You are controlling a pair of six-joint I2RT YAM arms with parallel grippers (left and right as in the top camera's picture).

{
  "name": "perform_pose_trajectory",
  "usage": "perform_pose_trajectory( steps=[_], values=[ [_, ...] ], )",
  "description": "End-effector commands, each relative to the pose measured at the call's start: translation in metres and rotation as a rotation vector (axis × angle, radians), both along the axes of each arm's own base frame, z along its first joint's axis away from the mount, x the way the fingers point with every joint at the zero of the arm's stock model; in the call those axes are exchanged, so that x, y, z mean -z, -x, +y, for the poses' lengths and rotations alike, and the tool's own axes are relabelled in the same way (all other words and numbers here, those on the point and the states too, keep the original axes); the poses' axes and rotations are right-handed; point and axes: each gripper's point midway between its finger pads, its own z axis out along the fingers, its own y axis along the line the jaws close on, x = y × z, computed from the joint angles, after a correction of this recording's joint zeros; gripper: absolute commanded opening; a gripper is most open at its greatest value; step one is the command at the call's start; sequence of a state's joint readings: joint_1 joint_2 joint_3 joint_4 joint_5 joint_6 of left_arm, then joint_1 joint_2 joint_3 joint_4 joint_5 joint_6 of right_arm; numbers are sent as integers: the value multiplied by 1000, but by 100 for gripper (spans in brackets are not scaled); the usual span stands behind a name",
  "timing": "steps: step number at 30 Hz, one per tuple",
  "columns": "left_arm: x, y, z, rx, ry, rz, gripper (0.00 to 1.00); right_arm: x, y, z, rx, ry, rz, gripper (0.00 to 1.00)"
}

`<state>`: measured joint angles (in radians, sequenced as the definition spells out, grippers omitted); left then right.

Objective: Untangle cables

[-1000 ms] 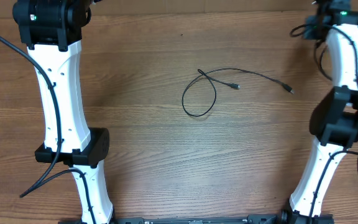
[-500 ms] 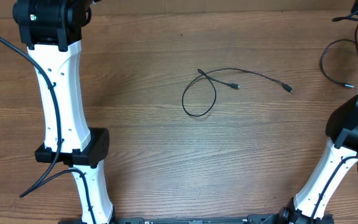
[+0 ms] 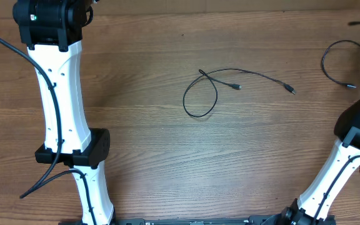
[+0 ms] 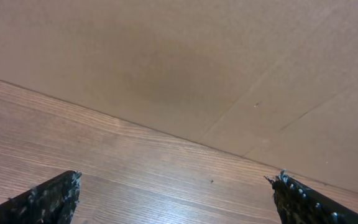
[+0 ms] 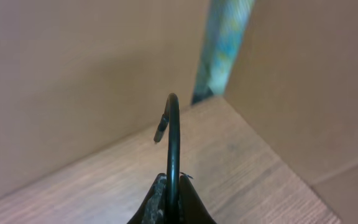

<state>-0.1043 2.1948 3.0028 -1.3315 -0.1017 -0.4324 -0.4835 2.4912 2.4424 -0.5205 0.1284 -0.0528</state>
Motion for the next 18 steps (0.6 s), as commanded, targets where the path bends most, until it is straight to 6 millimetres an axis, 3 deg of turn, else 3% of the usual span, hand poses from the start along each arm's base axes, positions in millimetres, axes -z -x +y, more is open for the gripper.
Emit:
perform_pose_trajectory(
  steps=[1, 6, 12, 13, 14, 15, 16, 18],
  values=[
    [1, -2, 1, -18, 14, 0, 100, 28, 6, -28, 47, -40, -1, 4],
    [1, -2, 1, -35, 43, -2, 100, 55, 14, -51, 73, -75, 4, 4],
    [1, -2, 1, -56, 79, -3, 100, 51, 12, -59, 71, -63, -31, 4],
    [1, -2, 1, -57, 83, -3, 100, 50, 12, -59, 71, -60, -37, 15],
    [1, -2, 1, -60, 89, -2, 100, 50, 12, -59, 72, -63, -40, 37],
    [1, -2, 0, -58, 90, -2, 100, 50, 12, -59, 76, -71, -45, 72],
    [1, -2, 0, -57, 92, -2, 100, 50, 11, -58, 75, -81, -51, 97],
    [1, -2, 0, -56, 96, -1, 100, 49, 9, -55, 66, -97, -64, 100]
  ],
)
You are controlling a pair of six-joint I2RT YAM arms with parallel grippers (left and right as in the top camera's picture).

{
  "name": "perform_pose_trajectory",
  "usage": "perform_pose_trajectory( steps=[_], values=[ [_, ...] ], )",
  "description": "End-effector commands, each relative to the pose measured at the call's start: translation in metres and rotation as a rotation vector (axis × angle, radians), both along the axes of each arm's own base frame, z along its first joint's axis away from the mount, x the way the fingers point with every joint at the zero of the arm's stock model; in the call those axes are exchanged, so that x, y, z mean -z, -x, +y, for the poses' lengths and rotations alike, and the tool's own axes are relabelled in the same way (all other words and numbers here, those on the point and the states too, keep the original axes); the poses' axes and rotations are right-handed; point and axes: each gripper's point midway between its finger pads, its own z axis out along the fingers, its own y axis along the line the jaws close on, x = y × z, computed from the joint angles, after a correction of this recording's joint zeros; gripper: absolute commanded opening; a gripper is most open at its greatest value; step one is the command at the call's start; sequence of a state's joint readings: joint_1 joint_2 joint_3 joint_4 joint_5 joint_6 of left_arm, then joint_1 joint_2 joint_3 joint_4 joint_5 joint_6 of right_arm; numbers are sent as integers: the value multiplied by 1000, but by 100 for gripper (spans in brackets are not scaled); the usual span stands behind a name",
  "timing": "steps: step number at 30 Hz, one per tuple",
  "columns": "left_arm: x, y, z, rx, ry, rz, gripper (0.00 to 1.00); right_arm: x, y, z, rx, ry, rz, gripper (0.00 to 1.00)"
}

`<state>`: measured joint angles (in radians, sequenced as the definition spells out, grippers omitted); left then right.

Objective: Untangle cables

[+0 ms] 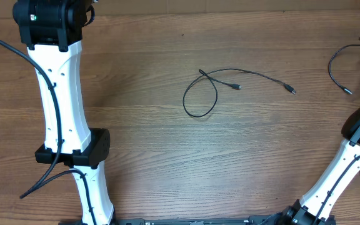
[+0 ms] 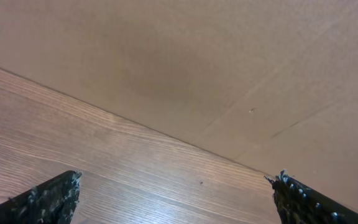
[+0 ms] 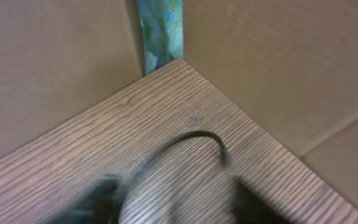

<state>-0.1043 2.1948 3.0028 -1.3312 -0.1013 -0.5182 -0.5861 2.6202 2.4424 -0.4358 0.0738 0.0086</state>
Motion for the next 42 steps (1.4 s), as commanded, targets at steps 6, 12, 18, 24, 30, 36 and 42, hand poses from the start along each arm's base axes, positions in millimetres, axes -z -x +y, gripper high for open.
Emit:
perform_pose_trajectory(
  steps=[6, 12, 18, 24, 30, 36, 42],
  values=[
    [1, -2, 1, -20, 16, -1, 99, -81, -14, 25, -76, 16, -134, 100],
    [1, -2, 8, -56, -5, -3, 100, -135, 49, 20, 306, -74, -147, 100],
    [0, -1, 12, -65, -28, -3, 100, -86, 141, 16, 664, -246, 64, 100],
    [1, -1, 15, -76, -47, -2, 99, -58, 223, -6, 938, -398, 138, 100],
    [2, 0, 15, -76, -47, 3, 99, -28, 275, -30, 1038, -551, 170, 100],
    [2, 0, 15, -75, -46, 3, 100, 25, 296, -33, 1072, -627, 242, 100],
    [2, -1, 13, -71, -39, 3, 99, 90, 291, -19, 1020, -713, 281, 100]
  ],
)
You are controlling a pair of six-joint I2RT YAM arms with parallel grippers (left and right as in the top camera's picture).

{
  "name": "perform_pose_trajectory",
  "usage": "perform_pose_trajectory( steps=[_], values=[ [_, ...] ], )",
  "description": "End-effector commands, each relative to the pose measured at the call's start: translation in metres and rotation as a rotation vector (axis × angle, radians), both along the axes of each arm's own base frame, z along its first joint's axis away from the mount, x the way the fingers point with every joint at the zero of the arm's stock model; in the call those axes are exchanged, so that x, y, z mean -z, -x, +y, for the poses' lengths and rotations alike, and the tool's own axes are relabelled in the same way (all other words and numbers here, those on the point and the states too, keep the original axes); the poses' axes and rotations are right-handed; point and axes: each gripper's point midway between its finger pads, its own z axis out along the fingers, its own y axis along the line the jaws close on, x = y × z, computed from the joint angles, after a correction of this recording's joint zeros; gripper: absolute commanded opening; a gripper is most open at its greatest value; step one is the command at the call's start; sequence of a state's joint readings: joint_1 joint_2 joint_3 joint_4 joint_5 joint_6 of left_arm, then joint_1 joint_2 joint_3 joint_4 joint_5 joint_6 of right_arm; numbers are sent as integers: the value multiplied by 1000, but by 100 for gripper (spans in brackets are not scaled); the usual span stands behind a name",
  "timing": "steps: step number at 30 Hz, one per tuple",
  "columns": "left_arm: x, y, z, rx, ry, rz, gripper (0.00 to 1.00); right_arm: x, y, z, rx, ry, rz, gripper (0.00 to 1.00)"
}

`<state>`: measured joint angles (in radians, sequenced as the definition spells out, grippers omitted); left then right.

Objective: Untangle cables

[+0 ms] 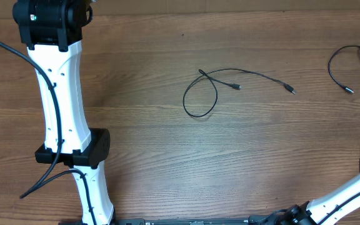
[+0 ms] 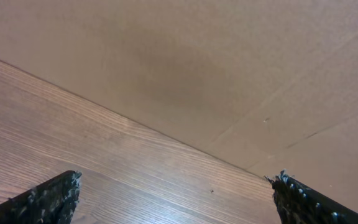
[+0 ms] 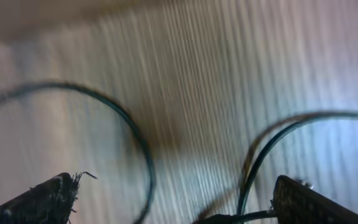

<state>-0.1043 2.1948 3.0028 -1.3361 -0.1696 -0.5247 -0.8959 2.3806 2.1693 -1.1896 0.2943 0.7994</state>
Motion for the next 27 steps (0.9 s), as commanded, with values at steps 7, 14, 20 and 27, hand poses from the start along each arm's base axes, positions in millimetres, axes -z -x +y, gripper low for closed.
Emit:
perform_pose_trajectory(
  steps=[7, 14, 20, 27],
  values=[
    [2, -1, 1, -10, -6, 2, 100, 53, -19, 6, -162, -30, -50, 100],
    [2, -1, 1, -17, 7, 1, 100, 48, -29, -6, -258, 24, -52, 100],
    [2, -1, 1, -27, 26, -1, 100, 48, -29, -7, -270, 31, -50, 100],
    [2, -1, 0, -26, 26, -1, 100, 48, -28, -9, -294, 41, -31, 100]
  ],
)
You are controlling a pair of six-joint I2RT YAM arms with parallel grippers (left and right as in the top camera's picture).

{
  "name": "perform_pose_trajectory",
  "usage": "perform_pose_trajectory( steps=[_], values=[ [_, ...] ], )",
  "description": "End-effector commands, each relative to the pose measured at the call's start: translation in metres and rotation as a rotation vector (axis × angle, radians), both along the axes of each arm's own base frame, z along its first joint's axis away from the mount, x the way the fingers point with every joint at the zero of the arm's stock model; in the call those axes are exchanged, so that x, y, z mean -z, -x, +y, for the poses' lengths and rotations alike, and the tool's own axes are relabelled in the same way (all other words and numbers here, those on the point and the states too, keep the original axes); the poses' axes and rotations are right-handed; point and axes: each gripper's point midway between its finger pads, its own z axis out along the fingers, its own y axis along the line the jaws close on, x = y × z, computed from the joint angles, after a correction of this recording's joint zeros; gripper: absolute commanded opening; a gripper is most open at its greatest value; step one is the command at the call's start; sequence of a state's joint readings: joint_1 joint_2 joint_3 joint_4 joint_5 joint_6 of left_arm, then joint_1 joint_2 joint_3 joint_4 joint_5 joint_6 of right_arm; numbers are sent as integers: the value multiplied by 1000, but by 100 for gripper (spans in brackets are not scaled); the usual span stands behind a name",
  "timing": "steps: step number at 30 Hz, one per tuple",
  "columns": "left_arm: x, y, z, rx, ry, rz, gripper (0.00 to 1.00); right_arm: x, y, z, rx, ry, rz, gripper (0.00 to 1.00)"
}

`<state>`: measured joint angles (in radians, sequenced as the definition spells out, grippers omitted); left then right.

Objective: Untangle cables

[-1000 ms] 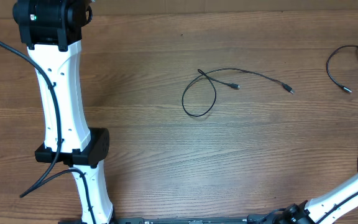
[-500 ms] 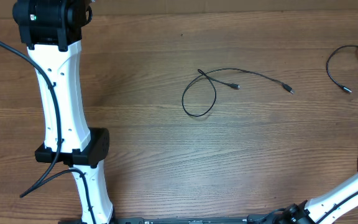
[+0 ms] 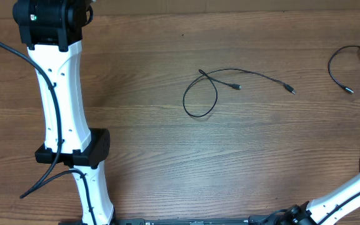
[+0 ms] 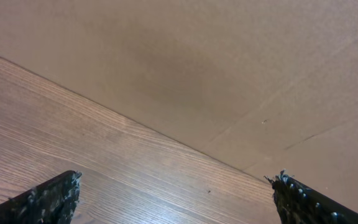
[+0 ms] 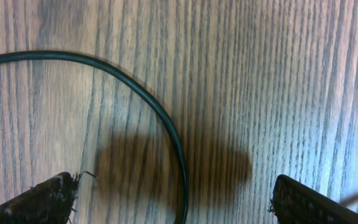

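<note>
A thin black cable [image 3: 200,94] lies in the middle of the wooden table as one loop with two free ends [image 3: 290,90]. A second black cable [image 3: 337,62] lies by the right edge, apart from the first. In the right wrist view this cable [image 5: 160,118] arcs over the wood and runs between the fingers of my right gripper [image 5: 176,205], which is open and low over it. My left gripper [image 4: 176,200] is open with nothing in it, over bare wood by the cardboard wall. Neither gripper shows in the overhead view.
The white left arm [image 3: 61,94] stands along the table's left side. Part of the right arm [image 3: 349,194] shows at the bottom right corner. A brown cardboard wall [image 4: 216,68] borders the table's far edge.
The right wrist view was blurred with two cable strands in it. Now it is sharp, with a single cable arc between the open fingers. The left wrist view has shifted slightly. Both cables lie unchanged.
My right gripper was shut on the black cable near the back right corner. Then it was open, with that cable on the table by the right edge. The right arm has since moved toward the lower right, and the gripper now stands open low over that cable. The middle cable has not moved.
</note>
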<state>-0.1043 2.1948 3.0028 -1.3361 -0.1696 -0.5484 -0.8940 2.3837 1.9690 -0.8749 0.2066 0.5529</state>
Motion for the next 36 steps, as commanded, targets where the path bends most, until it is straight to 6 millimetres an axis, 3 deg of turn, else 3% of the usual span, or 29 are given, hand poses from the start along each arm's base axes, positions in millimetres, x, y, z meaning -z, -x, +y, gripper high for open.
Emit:
perform_pose_trajectory(
  steps=[1, 28, 36],
  values=[
    [2, -1, 0, -14, 5, 1, 100, 0, 0, -1, -35, 15, 20, 100],
    [5, 1, -2, -10, 4, 16, 100, 16, 0, 0, -151, 11, 68, 91],
    [5, 1, -2, -11, 6, 15, 100, 19, 5, 1, -91, 2, 70, 91]
  ],
)
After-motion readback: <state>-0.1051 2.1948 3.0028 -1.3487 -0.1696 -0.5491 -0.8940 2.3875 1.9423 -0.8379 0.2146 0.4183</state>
